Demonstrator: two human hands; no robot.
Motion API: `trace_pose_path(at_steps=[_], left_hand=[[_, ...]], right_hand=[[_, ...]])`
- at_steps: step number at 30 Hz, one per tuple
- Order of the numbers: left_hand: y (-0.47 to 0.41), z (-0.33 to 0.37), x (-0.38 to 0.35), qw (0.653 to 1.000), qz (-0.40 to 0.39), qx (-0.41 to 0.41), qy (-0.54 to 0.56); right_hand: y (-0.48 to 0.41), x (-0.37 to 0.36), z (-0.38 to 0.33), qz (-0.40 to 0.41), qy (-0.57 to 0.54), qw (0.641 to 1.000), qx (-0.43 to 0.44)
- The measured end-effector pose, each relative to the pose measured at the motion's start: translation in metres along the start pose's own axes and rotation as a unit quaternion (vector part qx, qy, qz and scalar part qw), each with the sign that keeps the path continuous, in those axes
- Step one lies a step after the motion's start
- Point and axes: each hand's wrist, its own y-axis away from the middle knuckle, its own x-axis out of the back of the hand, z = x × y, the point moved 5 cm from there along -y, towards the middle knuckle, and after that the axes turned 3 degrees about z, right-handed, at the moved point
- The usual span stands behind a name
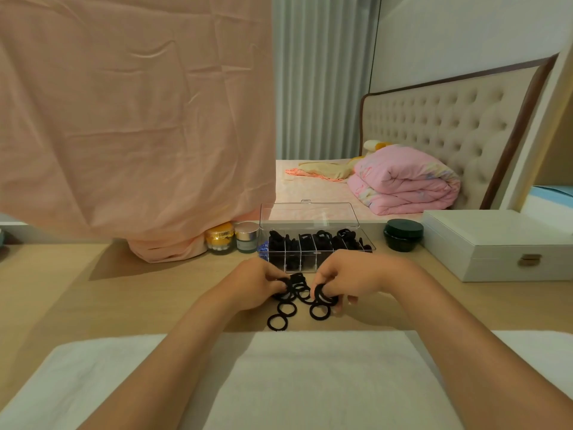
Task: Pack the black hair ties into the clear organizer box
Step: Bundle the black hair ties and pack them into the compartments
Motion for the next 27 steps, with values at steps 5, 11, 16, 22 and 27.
trace_pose_path(at_steps=[5, 11, 16, 22, 27], left_hand=[[-0.002, 0.000, -0.003, 0.996, 0.012, 0.028, -0.080], [-0.001, 0.001, 0.006, 0.997, -0.002, 0.003, -0.072], [0.015, -0.001, 0.021, 0.983, -0.124, 0.042, 0.131], [0.020, 0.005, 0.011, 0.975, -0.207, 0.050, -0.061], [0.016, 0.006, 0.011, 0.970, -0.164, 0.067, -0.169]], right_hand=[[-0.009, -0.007, 0.008, 0.009, 0.065, 0.997, -0.042], [-0.020, -0.016, 0.008, 0.030, 0.078, 0.995, -0.056], [-0.016, -0.016, 0.005, 0.027, 0.093, 0.994, -0.052], [-0.011, -0.010, -0.015, 0.071, -0.030, 0.997, 0.016], [-0.018, -0.026, -0.031, 0.083, 0.006, 0.995, 0.048]])
